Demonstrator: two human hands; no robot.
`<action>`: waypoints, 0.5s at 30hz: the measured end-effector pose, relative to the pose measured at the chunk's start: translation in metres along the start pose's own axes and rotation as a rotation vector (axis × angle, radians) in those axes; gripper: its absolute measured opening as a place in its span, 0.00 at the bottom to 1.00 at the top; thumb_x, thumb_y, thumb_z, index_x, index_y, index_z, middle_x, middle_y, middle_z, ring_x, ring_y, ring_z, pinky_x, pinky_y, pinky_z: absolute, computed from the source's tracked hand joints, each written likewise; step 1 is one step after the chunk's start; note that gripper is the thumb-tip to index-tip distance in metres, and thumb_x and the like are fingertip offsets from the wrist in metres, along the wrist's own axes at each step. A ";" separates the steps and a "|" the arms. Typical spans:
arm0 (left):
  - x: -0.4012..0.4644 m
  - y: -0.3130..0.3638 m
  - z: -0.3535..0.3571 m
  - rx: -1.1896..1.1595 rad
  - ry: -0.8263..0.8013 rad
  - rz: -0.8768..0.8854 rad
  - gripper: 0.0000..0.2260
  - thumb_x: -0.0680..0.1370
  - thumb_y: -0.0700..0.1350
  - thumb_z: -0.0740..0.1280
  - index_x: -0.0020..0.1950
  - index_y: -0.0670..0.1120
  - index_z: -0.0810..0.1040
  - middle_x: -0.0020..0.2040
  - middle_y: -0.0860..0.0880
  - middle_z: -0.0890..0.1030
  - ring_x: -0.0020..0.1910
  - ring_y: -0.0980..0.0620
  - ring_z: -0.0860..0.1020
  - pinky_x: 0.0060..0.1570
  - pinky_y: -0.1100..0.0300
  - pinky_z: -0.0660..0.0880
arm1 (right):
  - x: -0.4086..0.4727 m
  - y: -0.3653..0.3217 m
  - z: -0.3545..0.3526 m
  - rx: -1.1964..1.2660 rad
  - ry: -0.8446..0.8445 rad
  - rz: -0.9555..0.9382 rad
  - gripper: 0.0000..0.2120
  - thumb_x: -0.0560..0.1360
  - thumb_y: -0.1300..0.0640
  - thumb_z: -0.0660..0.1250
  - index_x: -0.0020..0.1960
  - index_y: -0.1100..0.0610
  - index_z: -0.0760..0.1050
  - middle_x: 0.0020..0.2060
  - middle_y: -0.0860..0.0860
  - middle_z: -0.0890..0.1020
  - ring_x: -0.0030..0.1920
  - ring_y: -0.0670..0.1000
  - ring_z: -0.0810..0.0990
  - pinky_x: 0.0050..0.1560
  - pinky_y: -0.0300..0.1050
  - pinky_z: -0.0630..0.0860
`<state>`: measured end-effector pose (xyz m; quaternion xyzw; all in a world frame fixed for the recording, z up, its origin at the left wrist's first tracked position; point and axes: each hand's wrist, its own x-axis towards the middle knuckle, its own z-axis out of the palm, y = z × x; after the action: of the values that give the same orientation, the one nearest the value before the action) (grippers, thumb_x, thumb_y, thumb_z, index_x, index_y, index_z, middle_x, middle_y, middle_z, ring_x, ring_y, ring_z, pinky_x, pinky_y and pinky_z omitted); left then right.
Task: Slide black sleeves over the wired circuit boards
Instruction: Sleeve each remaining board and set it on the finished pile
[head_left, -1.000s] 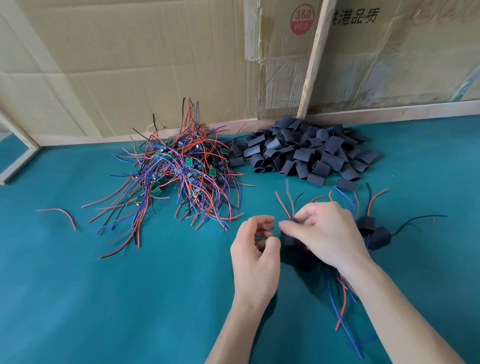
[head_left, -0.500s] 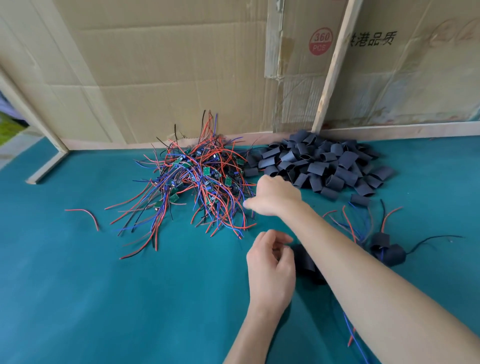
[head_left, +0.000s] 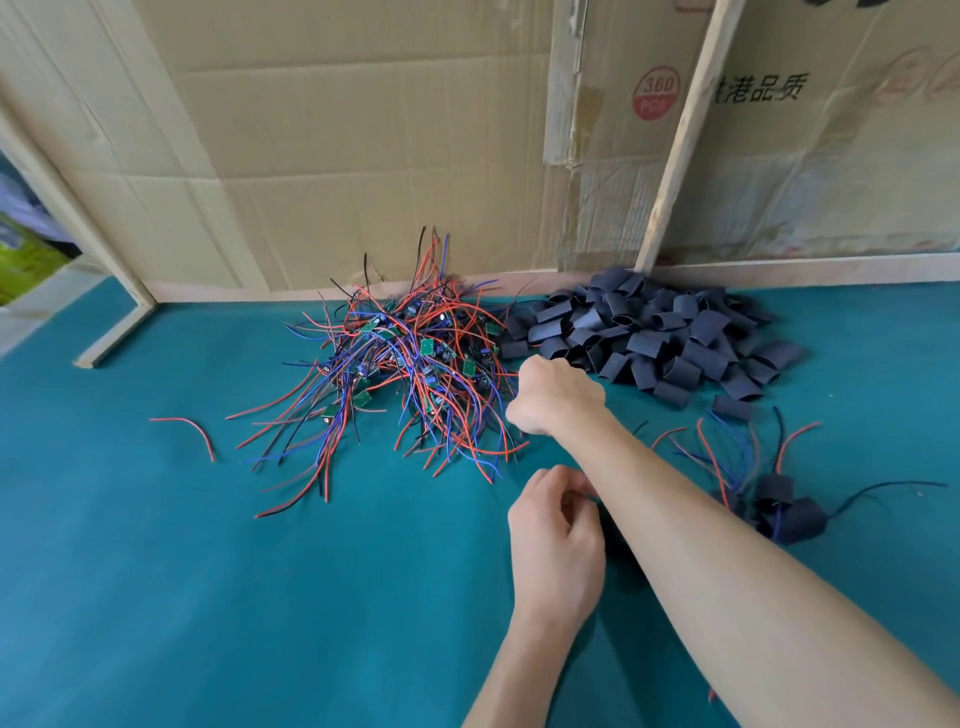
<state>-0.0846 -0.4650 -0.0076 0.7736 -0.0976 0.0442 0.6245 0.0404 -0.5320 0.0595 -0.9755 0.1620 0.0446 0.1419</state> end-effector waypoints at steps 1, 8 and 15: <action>0.000 0.000 0.000 -0.005 0.000 0.000 0.13 0.71 0.31 0.63 0.39 0.50 0.78 0.37 0.54 0.79 0.38 0.56 0.75 0.43 0.52 0.76 | -0.001 0.000 0.000 -0.007 -0.010 0.001 0.06 0.71 0.62 0.68 0.39 0.56 0.71 0.36 0.53 0.76 0.37 0.55 0.77 0.37 0.46 0.69; 0.000 0.000 0.000 0.004 -0.002 0.006 0.13 0.70 0.31 0.63 0.39 0.49 0.78 0.37 0.54 0.79 0.38 0.55 0.76 0.44 0.52 0.76 | -0.008 -0.001 -0.002 -0.268 -0.075 -0.087 0.02 0.79 0.57 0.64 0.47 0.55 0.71 0.51 0.54 0.79 0.54 0.60 0.78 0.48 0.49 0.69; 0.001 -0.003 0.003 -0.088 0.029 -0.049 0.11 0.76 0.33 0.61 0.47 0.47 0.79 0.42 0.54 0.82 0.43 0.50 0.80 0.46 0.50 0.80 | -0.028 0.045 -0.033 0.020 -0.112 -0.080 0.16 0.80 0.48 0.57 0.38 0.57 0.68 0.32 0.53 0.80 0.32 0.54 0.82 0.34 0.45 0.67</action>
<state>-0.0829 -0.4671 -0.0104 0.7470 -0.0713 0.0356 0.6601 0.0008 -0.5742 0.0830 -0.9757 0.1152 0.0918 0.1624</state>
